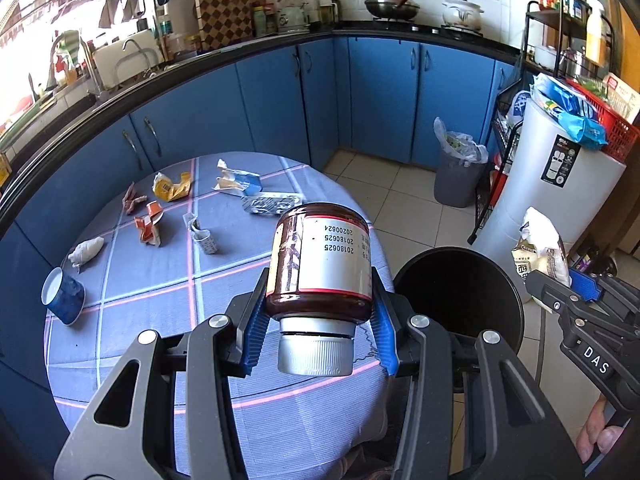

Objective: Collect trash
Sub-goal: 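Carry the yellow packet and brown jar over the black bin, then open the right tool over the bin while the left tool releases the brown jar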

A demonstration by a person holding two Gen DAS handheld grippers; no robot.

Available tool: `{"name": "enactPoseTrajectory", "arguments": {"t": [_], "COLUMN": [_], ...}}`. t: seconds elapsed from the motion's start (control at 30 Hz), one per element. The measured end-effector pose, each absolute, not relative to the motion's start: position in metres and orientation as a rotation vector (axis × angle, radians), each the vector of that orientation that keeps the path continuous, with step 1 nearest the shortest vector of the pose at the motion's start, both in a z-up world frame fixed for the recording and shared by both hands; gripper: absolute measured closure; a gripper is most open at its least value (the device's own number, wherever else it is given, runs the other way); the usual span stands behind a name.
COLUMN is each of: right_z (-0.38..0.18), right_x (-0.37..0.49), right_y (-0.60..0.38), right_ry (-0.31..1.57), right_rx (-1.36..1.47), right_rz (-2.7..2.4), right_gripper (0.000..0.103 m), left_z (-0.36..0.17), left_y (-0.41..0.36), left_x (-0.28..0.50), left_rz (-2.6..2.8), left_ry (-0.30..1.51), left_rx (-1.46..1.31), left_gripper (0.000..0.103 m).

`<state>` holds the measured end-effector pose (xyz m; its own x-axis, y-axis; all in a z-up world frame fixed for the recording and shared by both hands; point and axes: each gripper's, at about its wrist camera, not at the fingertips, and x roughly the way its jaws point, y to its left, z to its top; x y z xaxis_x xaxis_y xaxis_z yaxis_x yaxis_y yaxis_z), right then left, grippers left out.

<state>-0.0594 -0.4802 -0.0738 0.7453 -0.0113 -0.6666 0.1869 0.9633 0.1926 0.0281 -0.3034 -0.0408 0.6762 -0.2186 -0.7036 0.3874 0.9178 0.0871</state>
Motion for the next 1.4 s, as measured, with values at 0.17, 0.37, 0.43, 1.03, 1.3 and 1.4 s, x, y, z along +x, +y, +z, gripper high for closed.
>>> {"name": "enactPoseTrajectory", "arguments": {"t": [0.17, 0.37, 0.43, 1.03, 1.3, 1.4], "right_z": [-0.075, -0.076, -0.076, -0.087, -0.089, -0.090], "right_x": [-0.061, -0.060, -0.059, -0.048, -0.042, -0.042], "right_y": [-0.484, -0.488, -0.488, -0.493, -0.496, -0.497], "right_ry": [0.720, 0.718, 0.717, 0.726, 0.723, 0.725], "right_rx": [0.266, 0.286, 0.288, 0.298, 0.339, 0.331], "right_rz": [-0.112, -0.099, -0.095, -0.082, -0.060, -0.071], "right_gripper": [0.072, 0.072, 0.072, 0.070, 0.068, 0.027], "left_z": [-0.041, -0.041, -0.041, -0.053, -0.056, -0.056], "left_y": [-0.311, -0.315, -0.318, -0.328, -0.326, -0.325], "left_x": [0.026, 0.026, 0.027, 0.039, 0.044, 0.045], "left_rz": [-0.353, -0.356, -0.358, -0.359, -0.348, -0.348], "left_ry": [0.752, 0.750, 0.751, 0.784, 0.796, 0.799], "left_rx": [0.246, 0.250, 0.247, 0.254, 0.251, 0.250], "left_gripper": [0.057, 0.057, 0.057, 0.057, 0.056, 0.057]}}
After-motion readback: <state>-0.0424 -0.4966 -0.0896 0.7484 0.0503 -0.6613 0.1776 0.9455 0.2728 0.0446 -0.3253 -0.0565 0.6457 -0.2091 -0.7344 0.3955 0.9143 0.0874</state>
